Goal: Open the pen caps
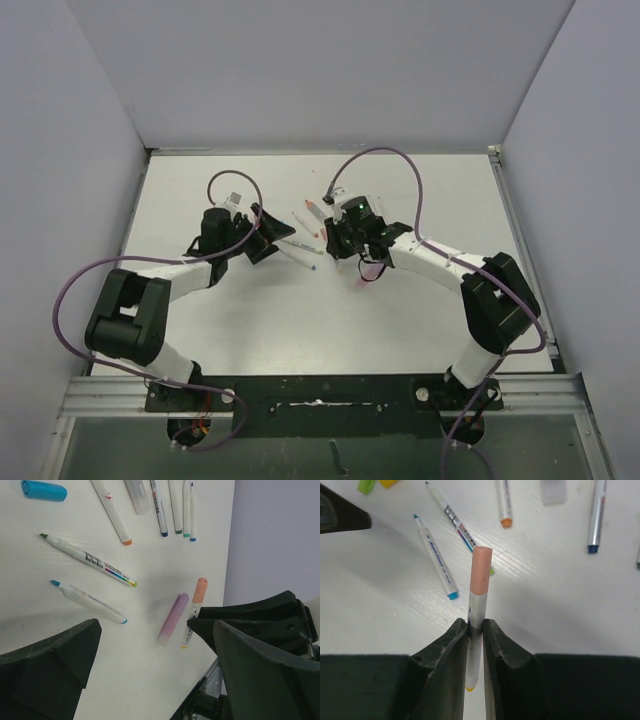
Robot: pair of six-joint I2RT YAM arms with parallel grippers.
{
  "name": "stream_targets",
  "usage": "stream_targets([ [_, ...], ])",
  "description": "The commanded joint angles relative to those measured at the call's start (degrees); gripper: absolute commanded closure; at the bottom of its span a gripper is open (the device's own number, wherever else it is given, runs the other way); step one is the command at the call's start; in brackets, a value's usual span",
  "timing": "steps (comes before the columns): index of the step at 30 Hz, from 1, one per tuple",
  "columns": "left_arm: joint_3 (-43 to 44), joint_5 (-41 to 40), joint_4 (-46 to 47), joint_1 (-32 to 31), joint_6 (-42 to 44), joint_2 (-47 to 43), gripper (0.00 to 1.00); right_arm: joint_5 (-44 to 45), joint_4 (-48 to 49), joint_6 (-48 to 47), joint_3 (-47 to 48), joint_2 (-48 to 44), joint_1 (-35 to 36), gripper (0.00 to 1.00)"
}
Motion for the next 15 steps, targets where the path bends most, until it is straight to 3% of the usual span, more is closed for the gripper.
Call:
stream_targets([
  [1, 4.73, 0.79, 3.13, -1.83, 2.06, 3.01, 0.03, -9.41, 5.68, -4.86, 1.92, -0.21, -0.51, 1.0],
  [15, 6.54, 1.98, 6.27, -5.34, 2.87, 8.2, 0.16, -18.66, 7.37, -6.38, 6.15, 3.73, 0.34, 1.0],
])
